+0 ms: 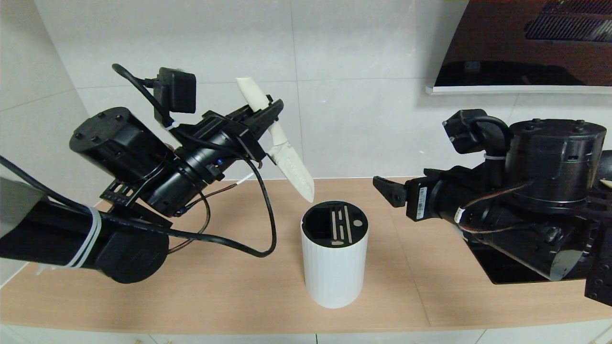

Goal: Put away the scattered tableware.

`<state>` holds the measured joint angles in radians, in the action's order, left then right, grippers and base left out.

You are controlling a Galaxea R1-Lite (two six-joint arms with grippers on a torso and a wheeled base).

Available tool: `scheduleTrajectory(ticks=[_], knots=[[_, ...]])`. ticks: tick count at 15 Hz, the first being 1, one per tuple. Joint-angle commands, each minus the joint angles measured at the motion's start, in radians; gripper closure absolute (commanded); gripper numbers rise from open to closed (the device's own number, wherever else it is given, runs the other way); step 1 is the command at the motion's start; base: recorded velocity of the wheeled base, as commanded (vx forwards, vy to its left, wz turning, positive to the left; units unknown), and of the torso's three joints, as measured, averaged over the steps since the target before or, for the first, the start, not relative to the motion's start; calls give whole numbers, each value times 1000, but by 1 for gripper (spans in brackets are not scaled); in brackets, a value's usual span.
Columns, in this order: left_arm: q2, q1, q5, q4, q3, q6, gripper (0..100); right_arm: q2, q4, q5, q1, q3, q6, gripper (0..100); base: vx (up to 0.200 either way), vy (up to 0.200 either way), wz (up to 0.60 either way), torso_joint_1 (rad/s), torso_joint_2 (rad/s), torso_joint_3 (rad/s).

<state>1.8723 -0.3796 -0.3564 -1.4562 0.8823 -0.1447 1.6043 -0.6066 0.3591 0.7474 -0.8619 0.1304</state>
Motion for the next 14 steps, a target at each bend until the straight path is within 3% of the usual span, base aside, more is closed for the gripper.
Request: scheduleTrajectory(ticks=[1,3,7,10,14], knots=[[10,-2,0,2,-5,25,100,8,-1,1,0,0,0,0,0,0,0,0,0,0],[18,-24,-1,7,-42,79,100,8,-1,1,0,0,0,0,0,0,0,0,0,0],[31,-91,-1,5,-86,94,100,6,-1,1,0,1,-2,0,0,0,0,0,0,0],[45,-91,-1,7,-100,125,100,6,-1,1,0,1,-2,0,0,0,0,0,0,0],[62,-94,5,8,-105,128,100,5,-1,3,0,1,-2,0,0,0,0,0,0,0]])
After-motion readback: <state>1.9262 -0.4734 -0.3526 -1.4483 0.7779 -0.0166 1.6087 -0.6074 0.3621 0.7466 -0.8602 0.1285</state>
